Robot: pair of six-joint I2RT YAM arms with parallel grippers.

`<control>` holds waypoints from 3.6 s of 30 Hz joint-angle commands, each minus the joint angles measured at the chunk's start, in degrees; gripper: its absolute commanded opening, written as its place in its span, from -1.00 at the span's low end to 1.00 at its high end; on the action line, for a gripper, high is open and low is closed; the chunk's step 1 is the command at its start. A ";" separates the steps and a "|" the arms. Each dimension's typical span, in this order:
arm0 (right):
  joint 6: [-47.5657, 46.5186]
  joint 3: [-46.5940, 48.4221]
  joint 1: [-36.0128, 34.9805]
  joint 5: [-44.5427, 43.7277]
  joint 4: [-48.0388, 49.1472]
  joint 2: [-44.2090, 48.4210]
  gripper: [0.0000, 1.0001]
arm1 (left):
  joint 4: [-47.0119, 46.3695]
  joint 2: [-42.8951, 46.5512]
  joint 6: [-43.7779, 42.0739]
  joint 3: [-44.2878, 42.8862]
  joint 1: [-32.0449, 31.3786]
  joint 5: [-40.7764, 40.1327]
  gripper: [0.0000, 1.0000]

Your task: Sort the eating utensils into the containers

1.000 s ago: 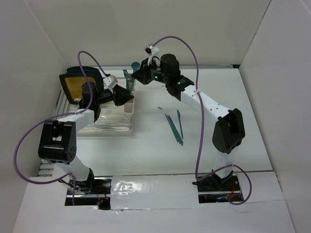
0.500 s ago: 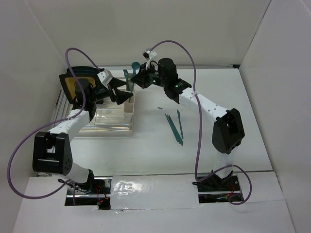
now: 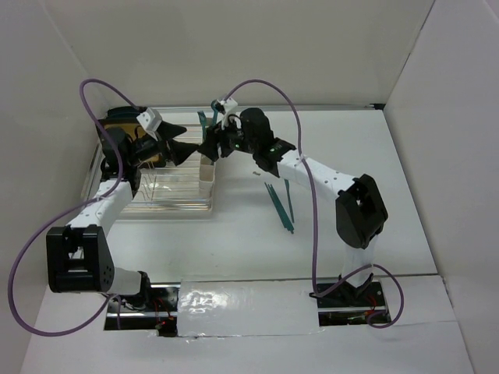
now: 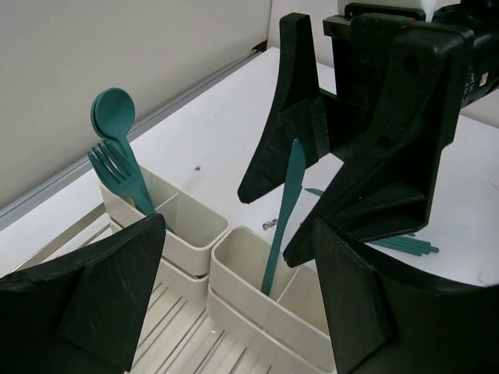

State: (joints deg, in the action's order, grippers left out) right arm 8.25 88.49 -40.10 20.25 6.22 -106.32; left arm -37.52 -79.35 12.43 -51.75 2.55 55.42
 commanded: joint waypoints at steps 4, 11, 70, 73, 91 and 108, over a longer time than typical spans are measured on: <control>0.80 6.34 1.07 -2.75 -4.45 2.53 0.72 | 1.04 4.46 -0.65 -0.20 0.70 1.45 0.78; 4.75 15.04 7.57 -8.91 -17.10 8.05 0.91 | 12.36 8.15 -6.27 -4.22 0.62 1.63 0.85; 10.82 -28.37 13.47 -34.40 -29.60 -0.97 -1.00 | 57.64 39.19 -4.78 -4.15 0.09 -16.49 0.89; 10.56 -28.89 13.55 -31.70 -28.99 -0.12 -1.00 | 56.51 38.57 -5.13 -4.77 0.00 -14.91 0.91; 4.92 -23.45 16.54 9.80 -13.61 26.08 -1.00 | 41.22 21.18 14.55 -8.63 -7.63 -13.83 0.88; 8.09 -17.03 7.67 12.01 -10.35 29.95 -1.00 | 28.83 3.77 16.23 -14.69 -21.96 -24.13 0.89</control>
State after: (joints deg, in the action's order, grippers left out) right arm 15.49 68.79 -31.64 30.98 -6.81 -78.46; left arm -2.28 -74.52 28.25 -63.81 -18.22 33.08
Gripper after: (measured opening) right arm 0.024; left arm 0.947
